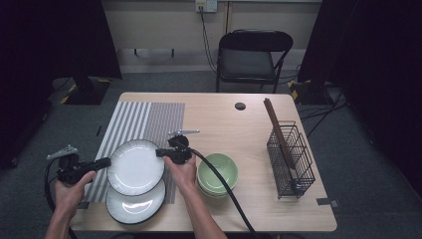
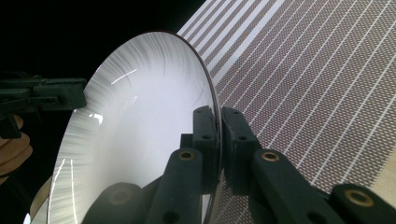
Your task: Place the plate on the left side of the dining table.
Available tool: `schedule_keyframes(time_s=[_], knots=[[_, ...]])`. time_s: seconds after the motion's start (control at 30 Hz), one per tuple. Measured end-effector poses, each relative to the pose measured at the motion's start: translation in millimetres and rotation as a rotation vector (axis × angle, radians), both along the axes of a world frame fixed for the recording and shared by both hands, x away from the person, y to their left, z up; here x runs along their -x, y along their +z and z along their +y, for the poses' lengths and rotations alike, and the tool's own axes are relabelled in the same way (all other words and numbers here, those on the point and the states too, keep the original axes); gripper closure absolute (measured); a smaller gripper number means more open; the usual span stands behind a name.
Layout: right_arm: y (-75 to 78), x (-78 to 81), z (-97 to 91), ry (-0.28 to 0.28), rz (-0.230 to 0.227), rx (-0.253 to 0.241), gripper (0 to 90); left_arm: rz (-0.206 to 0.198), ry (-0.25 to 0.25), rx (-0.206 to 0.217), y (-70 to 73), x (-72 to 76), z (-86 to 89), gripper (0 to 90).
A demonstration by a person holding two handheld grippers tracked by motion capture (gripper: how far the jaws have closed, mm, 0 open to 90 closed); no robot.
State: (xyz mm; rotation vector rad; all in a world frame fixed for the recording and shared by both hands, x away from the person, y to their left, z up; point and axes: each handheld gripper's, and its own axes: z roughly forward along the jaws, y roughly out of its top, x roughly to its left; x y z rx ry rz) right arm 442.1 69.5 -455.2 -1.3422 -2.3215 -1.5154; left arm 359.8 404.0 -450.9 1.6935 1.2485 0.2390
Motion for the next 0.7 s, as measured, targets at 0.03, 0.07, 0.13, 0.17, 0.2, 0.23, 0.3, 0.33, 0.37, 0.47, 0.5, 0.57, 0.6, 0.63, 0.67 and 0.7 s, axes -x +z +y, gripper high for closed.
schedule_keyframes(time_s=[0.03, 0.07, 0.13, 0.17, 0.2, 0.23, 0.3, 0.33, 0.37, 0.47, 0.5, 0.57, 0.6, 0.63, 0.67, 0.7], knots=[[0.0, -0.1, 0.0, 0.001, -0.001, 0.000, 85.3, 0.005, -0.004, 0.002, -0.4, 0.2, -0.2, 80.1], [0.2, 0.1, 0.1, 0.000, -0.002, 0.001, 85.3, 0.007, 0.000, 0.002, -0.6, 0.2, -0.5, 80.1], [0.1, 0.1, 0.1, 0.000, -0.004, 0.001, 85.3, 0.010, -0.001, 0.002, -1.1, -0.7, -1.0, 80.3], [0.1, 0.1, 0.1, -0.001, -0.003, 0.001, 85.3, 0.012, -0.002, 0.009, -1.6, -0.9, -1.3, 80.7], [0.1, 0.3, 0.1, -0.001, -0.005, 0.002, 85.3, 0.015, -0.001, 0.017, -2.2, -0.7, -2.0, 82.0], [0.1, 0.4, 0.0, 0.000, -0.008, 0.002, 85.3, 0.011, 0.000, 0.009, -2.0, -0.7, -2.4, 82.7], [0.2, 0.6, 0.0, 0.000, -0.009, 0.002, 85.3, 0.010, -0.005, 0.011, -2.1, -1.1, -1.8, 83.3], [0.2, 0.7, 0.0, -0.001, -0.011, 0.002, 85.3, 0.012, -0.001, 0.018, -2.3, -0.9, -1.5, 83.5], [0.4, 1.2, 0.0, -0.003, -0.012, 0.003, 85.4, 0.016, 0.004, 0.031, -2.6, -0.8, -1.8, 83.9], [0.9, 3.3, -0.6, -0.007, -0.024, 0.002, 85.5, -0.003, 0.010, 0.016, -1.2, -0.6, -3.4, 85.0], [2.0, 4.9, -1.1, -0.011, -0.028, 0.002, 85.6, -0.017, 0.011, 0.010, -0.5, -0.2, -3.8, 85.6], [5.6, 9.4, -1.8, -0.017, -0.040, 0.010, 85.8, -0.037, 0.011, -0.010, 1.8, 0.6, -6.8, 86.6], [6.7, 10.8, -2.2, -0.020, -0.046, 0.012, 85.8, -0.043, 0.009, -0.022, 2.8, -0.1, -7.8, 86.8], [8.1, 12.3, -2.9, -0.024, -0.054, 0.019, 85.8, -0.046, 0.015, -0.016, 2.6, -0.4, -8.4, 87.1], [8.7, 13.0, -3.3, -0.031, -0.061, 0.018, 85.8, -0.051, 0.017, -0.015, 2.5, -0.8, -9.1, 87.2], [8.8, 13.2, -3.5, -0.035, -0.065, 0.015, 85.8, -0.059, 0.018, -0.019, 2.7, -1.3, -9.4, 87.3]])
